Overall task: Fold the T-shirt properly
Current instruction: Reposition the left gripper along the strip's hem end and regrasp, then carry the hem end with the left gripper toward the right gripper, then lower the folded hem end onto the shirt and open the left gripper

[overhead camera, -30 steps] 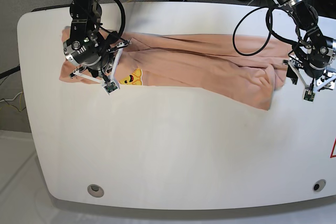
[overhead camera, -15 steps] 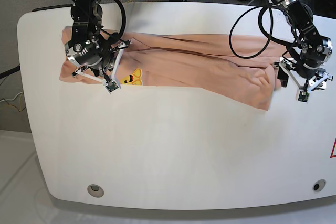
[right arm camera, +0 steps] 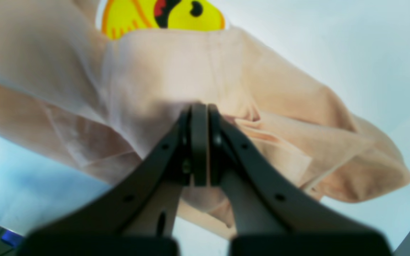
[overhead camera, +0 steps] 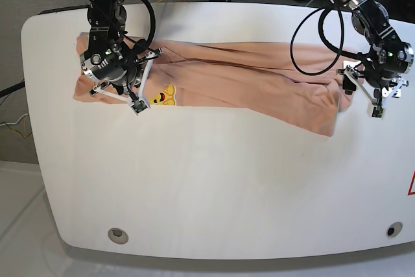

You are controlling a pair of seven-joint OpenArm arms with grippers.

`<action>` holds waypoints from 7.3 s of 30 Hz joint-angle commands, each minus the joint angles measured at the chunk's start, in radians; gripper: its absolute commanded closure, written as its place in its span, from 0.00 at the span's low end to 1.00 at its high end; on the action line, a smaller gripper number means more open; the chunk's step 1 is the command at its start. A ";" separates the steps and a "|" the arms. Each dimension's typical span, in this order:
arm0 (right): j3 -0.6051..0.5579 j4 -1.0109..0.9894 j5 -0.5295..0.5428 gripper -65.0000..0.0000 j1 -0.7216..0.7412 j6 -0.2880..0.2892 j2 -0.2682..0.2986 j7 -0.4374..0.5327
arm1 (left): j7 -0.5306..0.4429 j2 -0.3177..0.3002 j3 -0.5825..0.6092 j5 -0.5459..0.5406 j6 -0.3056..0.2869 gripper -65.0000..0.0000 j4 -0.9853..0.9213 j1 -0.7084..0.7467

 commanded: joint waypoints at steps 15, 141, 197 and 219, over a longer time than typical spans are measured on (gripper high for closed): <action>0.002 0.016 -0.002 1.00 0.013 0.002 0.008 0.013 | 0.147 -0.116 0.002 -0.261 -0.002 0.32 -0.027 -0.015; 0.001 -0.311 0.004 1.00 0.007 0.002 0.014 0.170 | -0.046 0.070 0.338 -0.325 -0.002 0.98 -0.009 0.026; 0.001 -0.313 0.004 1.00 0.013 0.004 0.012 0.174 | -0.183 0.211 0.830 -0.324 0.051 0.98 -0.007 0.063; 0.001 -0.313 0.004 1.00 0.013 0.004 0.012 0.174 | -0.305 0.165 0.835 -0.330 0.102 0.22 -0.003 0.092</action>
